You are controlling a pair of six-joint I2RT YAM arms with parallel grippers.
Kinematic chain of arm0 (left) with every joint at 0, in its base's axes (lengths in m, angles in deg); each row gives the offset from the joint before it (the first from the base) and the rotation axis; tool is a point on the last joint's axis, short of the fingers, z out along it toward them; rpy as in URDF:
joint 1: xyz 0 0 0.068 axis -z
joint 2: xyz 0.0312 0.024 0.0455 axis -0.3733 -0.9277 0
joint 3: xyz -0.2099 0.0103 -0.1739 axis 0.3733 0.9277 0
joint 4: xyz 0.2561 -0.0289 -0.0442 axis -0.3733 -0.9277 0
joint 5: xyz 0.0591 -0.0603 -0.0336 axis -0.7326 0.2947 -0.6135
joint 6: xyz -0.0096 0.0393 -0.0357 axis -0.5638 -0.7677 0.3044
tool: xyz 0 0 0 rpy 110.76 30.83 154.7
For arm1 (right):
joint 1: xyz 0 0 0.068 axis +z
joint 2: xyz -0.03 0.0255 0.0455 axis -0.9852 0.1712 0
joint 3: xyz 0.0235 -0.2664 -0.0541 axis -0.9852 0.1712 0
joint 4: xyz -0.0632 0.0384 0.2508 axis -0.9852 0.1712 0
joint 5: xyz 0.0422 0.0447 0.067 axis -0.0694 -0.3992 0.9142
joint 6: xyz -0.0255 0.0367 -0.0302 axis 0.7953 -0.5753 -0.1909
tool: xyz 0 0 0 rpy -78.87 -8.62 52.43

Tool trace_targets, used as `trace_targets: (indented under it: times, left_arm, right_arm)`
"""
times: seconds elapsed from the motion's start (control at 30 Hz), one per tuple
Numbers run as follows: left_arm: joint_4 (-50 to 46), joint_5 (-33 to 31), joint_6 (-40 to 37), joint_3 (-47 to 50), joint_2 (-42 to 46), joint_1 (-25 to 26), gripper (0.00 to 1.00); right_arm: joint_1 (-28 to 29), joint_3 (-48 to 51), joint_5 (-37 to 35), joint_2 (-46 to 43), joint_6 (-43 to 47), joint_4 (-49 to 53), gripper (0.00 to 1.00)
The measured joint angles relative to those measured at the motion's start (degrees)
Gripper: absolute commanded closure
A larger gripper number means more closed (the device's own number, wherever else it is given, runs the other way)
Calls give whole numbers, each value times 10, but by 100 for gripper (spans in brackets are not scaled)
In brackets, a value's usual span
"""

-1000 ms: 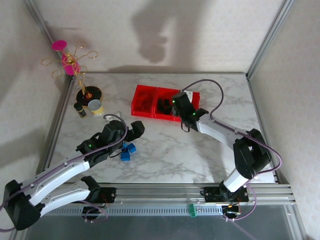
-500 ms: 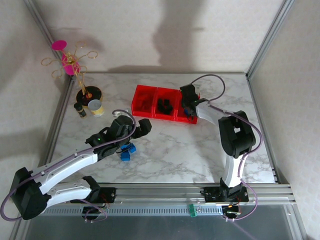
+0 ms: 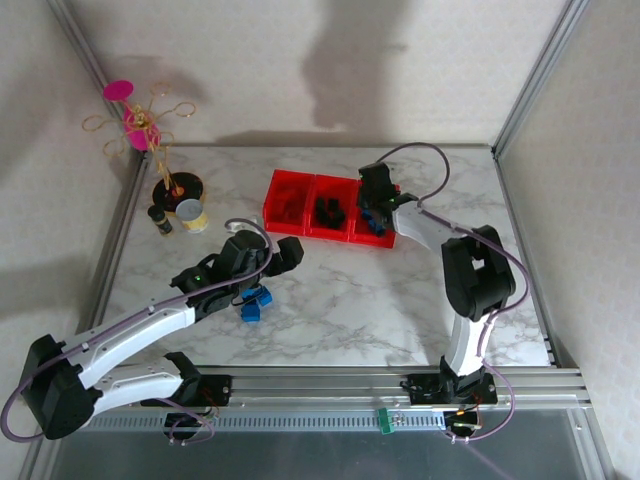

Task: Sort the legos into containers by color
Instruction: Pick up the lego from the bottom-center of the table.

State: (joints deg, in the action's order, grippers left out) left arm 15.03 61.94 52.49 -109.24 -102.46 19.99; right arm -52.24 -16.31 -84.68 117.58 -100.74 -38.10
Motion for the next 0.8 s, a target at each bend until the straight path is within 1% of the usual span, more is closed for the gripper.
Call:
trace_targets:
  times: [0.17,0.33,0.5,0.63,0.8]
  left_arm:
    - [-11,-11,-2,0,27,0,0]
    - [-31,-30,-2,8,70,0,0]
    - [-70,-52,5,34,114,0,1]
    - [-100,-67,18,56,147,0,0]
    - [-141,-86,36,69,190,0,0]
  right_arm:
    - [54,45,7,-78,-9,-2,35]
    - [120,87,16,-114,-26,-2,31]
    - [196,118,35,-118,-54,-2,30]
    - [246,125,51,-117,-81,-5,28]
    - [303,125,66,-92,-108,-35,26]
